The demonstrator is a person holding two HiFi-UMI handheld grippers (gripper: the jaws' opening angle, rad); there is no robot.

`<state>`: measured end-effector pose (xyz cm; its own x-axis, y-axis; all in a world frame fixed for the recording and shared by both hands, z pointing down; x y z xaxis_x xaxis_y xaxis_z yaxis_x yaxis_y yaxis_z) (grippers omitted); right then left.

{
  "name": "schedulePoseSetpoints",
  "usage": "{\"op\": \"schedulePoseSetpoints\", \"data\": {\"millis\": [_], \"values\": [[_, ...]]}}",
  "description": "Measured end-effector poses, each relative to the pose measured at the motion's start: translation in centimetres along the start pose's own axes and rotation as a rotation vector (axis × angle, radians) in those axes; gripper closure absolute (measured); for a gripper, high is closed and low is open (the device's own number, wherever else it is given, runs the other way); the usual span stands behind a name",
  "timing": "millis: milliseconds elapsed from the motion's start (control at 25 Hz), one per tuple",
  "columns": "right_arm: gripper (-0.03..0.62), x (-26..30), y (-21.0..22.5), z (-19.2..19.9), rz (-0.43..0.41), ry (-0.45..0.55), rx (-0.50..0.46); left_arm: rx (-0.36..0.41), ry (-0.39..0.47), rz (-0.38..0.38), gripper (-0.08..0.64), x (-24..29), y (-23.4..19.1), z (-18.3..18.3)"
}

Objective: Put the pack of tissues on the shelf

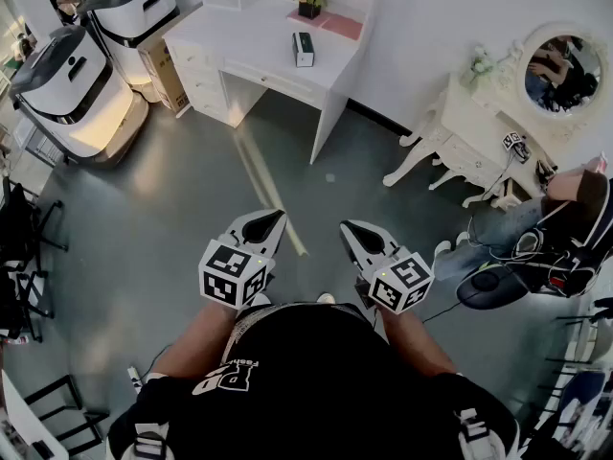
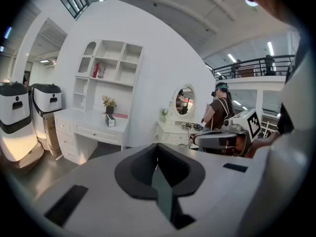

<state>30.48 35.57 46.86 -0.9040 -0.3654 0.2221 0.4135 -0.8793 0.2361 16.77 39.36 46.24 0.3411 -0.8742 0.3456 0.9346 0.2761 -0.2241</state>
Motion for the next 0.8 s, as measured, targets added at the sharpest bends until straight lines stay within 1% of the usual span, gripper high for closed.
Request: {"op": "schedulePoseSetpoints", "data": {"millis": [600, 800], "values": [[0.586, -0.19, 0.36, 0.43, 0.009, -0.006, 0.001, 0.008, -0.003, 0.005, 0.546, 0.42, 0.27, -0.05], [0.584, -0.05, 0.27, 0.52, -0.008, 0.011, 0.041, 0.004, -0.007, 0.008, 0.546, 0.43, 0.21, 0.10]]}}
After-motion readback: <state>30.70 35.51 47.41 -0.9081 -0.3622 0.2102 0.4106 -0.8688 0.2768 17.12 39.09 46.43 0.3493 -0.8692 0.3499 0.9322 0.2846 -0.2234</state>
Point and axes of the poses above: the fingertips, and each gripper's own axes: x forward along the fingers, y to its right, z out of its underside, the point moved 2 cm from there along -x, backward along the fingers, and after that the axes turned 1 degree about -x, right-handed, at the moved point
